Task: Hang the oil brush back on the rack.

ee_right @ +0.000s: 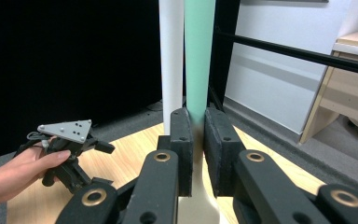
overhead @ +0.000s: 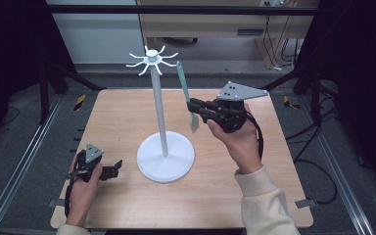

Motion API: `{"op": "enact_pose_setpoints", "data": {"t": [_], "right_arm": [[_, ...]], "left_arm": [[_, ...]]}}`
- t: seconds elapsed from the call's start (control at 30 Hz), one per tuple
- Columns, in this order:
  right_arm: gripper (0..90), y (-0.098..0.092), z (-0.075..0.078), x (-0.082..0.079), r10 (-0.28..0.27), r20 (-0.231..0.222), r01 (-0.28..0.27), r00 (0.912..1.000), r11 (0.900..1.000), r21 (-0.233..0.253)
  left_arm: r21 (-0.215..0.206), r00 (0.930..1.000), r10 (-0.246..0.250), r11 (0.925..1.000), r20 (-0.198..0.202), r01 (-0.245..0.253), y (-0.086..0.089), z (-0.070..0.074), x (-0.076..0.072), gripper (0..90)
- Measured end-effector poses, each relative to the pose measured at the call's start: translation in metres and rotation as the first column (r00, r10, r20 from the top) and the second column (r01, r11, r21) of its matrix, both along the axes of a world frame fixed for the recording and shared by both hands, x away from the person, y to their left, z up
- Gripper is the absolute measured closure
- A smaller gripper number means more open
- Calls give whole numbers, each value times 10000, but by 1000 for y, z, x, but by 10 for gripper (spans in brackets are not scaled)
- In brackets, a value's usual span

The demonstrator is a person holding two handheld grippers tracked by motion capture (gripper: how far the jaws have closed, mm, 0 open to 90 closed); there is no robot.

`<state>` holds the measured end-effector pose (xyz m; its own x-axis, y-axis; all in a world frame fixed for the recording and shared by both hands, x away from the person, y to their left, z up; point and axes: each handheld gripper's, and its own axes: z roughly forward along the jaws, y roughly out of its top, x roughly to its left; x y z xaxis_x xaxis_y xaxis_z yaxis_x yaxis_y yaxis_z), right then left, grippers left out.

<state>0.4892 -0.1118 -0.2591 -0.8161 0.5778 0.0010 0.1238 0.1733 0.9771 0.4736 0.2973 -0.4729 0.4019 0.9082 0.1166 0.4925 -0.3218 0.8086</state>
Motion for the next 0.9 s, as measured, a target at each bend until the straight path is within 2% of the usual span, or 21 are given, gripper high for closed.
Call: {"op": "enact_pose_setpoints", "data": {"t": [0.4, 0.6, 0.9], "right_arm": [[823, 7, -1, 5, 170, -145, -171, 9998, 9998, -98], [823, 11, -3, 11, 262, -312, -261, 9992, 9997, 15], [823, 19, -3, 14, 390, -332, -390, 9987, 9992, -5]], "left_arm": [[-38, 10000, 7, 10000, 26, -7, 0, 0, 0, 24], [-25, 10000, -14, 10000, 16, 14, 0, 0, 0, 25], [-6, 10000, -10, 10000, 9, 10, 0, 0, 0, 25]]}}
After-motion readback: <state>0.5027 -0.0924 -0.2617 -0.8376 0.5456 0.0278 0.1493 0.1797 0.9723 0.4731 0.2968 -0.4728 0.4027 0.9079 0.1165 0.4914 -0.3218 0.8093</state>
